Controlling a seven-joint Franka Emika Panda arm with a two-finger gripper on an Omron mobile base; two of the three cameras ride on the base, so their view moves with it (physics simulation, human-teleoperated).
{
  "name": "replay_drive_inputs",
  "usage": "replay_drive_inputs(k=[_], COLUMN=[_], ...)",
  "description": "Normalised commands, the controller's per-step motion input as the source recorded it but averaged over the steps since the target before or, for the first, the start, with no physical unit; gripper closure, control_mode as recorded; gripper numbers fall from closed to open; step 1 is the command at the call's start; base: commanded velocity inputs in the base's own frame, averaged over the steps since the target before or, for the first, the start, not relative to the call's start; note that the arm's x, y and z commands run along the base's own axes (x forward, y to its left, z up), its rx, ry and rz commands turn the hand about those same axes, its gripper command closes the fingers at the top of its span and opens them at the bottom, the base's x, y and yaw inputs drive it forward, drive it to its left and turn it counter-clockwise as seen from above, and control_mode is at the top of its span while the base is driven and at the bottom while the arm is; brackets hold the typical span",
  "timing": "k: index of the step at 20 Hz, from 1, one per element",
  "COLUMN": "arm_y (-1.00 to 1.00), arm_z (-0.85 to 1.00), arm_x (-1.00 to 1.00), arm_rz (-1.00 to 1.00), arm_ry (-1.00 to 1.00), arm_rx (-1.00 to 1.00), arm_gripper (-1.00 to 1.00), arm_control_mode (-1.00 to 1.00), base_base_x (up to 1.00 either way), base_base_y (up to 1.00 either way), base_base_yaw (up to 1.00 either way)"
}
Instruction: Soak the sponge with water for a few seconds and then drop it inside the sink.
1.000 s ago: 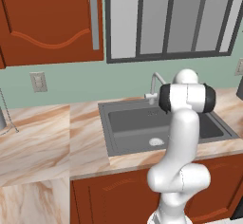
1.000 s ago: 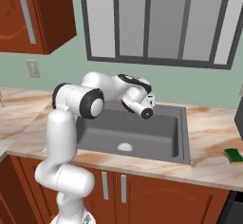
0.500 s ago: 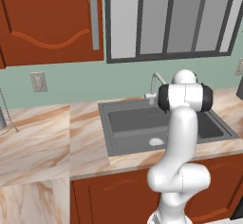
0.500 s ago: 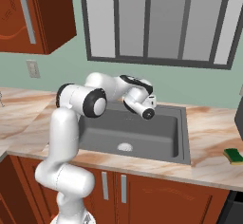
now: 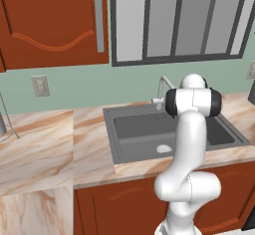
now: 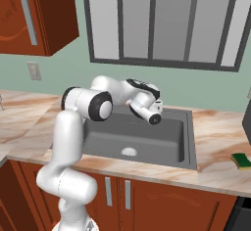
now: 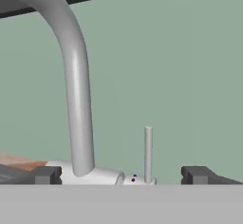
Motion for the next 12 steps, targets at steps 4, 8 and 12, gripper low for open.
replay_drive_inputs(k=[4, 8, 12], arm_y=[0.00, 0.00, 0.00], arm_z=[-0.01, -0.04, -0.01], arm_x=[0.09, 0.13, 0.12], arm_rz=[0.00, 0.00, 0.00], arm_ry=[0.00, 0.00, 0.00], arm_rx=[0.06, 0.05, 0.03], arm_gripper=[-1.00, -1.00, -1.00], arm_control_mode=[-1.00, -1.00, -1.00], base_base_x=[0.00, 0.00, 0.00], base_base_y=[0.00, 0.00, 0.00], base_base_yaw=[0.00, 0.00, 0.00])
